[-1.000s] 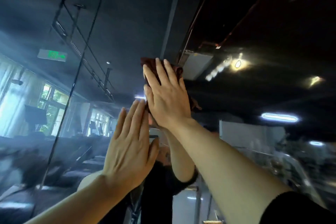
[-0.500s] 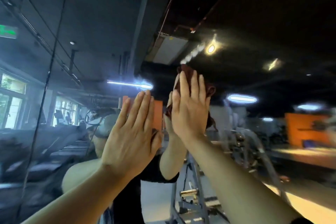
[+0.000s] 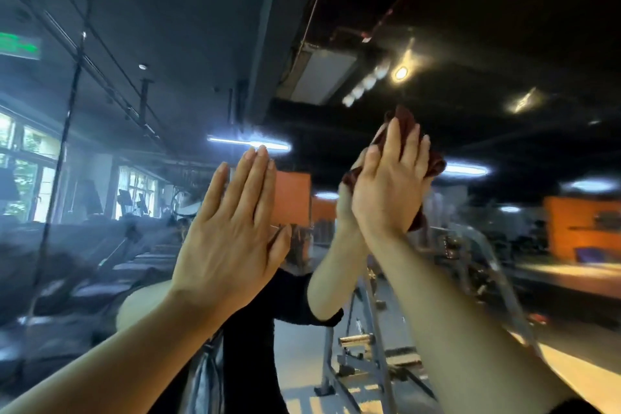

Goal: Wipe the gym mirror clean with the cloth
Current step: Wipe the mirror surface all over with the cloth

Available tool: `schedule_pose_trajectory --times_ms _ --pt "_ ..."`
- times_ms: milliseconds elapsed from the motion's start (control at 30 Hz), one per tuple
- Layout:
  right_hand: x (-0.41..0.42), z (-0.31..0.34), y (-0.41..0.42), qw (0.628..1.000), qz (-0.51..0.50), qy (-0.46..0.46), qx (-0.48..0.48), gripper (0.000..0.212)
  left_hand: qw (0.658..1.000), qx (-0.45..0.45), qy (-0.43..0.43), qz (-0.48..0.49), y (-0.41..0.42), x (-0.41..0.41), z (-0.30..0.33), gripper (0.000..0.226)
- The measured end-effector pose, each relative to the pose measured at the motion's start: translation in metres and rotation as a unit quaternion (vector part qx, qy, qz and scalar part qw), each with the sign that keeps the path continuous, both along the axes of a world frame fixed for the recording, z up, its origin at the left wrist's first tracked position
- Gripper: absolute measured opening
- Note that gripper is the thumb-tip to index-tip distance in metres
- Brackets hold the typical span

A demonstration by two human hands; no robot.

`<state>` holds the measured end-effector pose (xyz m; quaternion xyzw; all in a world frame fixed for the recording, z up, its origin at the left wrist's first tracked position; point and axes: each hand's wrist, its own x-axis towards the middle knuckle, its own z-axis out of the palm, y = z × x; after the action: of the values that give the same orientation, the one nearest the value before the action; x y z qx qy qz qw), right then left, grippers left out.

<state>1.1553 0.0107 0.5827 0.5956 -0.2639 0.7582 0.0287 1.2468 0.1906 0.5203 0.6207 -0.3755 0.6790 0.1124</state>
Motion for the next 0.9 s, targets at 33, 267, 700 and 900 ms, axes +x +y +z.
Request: schedule_pose_trajectory --times_ms 33,267,700,900 --pt "0.005 -0.005 0.011 1.0 0.005 0.009 -0.009 0.054 1.0 -0.003 -0.004 0.001 0.0 0.0 0.0 0.073" --pt "-0.024 -0.016 -0.021 0.915 0.039 0.258 -0.308 0.052 0.999 0.006 0.01 0.03 0.001 -0.001 0.0 0.075" --pt "-0.021 -0.031 -0.013 0.942 0.024 0.218 -0.252 0.053 0.999 -0.008 0.037 0.012 -0.022 -0.035 -0.011 0.071" --pt "-0.076 -0.018 -0.117 0.946 0.039 0.222 -0.234 0.051 0.996 0.064 -0.013 -0.054 -0.073 -0.073 -0.038 0.062"
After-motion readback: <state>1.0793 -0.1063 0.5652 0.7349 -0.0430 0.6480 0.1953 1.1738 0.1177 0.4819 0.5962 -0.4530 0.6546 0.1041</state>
